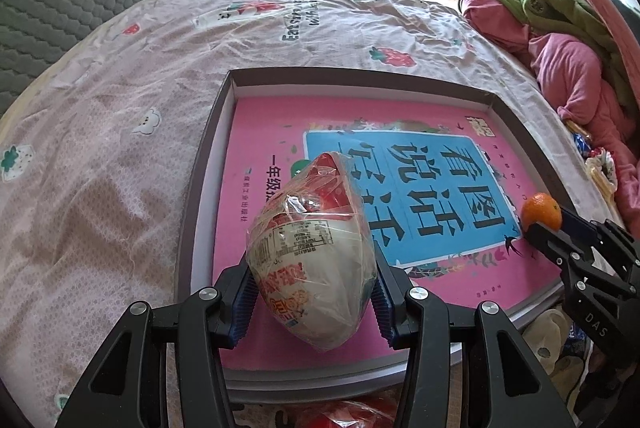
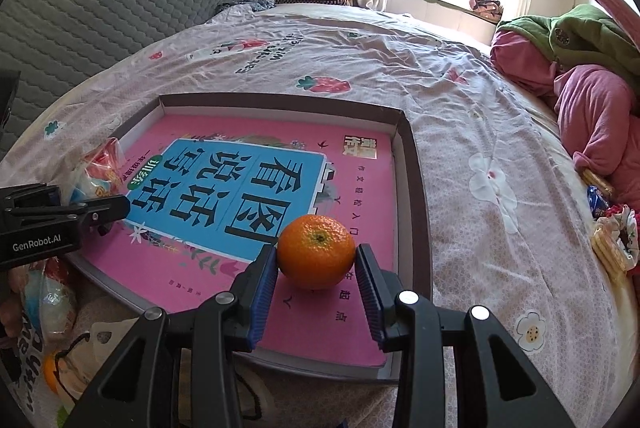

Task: Organize objects
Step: 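Lift and carry the egg snack and orange over the pink book box with both tools, then lower the egg snack and orange into the box and open both tools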

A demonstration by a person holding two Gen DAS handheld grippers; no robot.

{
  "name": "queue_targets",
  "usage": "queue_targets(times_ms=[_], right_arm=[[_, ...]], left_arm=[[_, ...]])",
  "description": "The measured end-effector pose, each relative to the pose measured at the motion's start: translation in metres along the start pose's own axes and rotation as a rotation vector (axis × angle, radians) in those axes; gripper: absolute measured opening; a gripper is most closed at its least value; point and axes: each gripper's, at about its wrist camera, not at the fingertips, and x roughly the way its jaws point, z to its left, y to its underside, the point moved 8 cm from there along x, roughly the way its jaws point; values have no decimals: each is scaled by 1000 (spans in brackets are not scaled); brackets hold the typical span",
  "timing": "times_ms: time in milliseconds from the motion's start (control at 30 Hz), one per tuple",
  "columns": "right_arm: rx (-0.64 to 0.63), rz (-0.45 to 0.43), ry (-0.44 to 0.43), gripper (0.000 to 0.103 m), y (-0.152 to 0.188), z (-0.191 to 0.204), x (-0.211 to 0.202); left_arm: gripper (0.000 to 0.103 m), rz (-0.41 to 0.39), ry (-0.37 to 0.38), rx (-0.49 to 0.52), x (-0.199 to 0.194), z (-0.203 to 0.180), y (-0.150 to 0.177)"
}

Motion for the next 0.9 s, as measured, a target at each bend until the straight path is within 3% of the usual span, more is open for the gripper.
queue_targets(times_ms=[600, 733, 900], right_arm=[[59, -22, 24, 41, -2, -15, -5], [83, -28, 26, 48, -3, -20, -6], [80, -32, 27, 50, -4, -20, -7]], left_arm=[[51, 10, -9, -10, 2, 6, -3], [51, 14, -11, -9, 2, 7, -3], [52, 17, -12, -4, 2, 6, -4]])
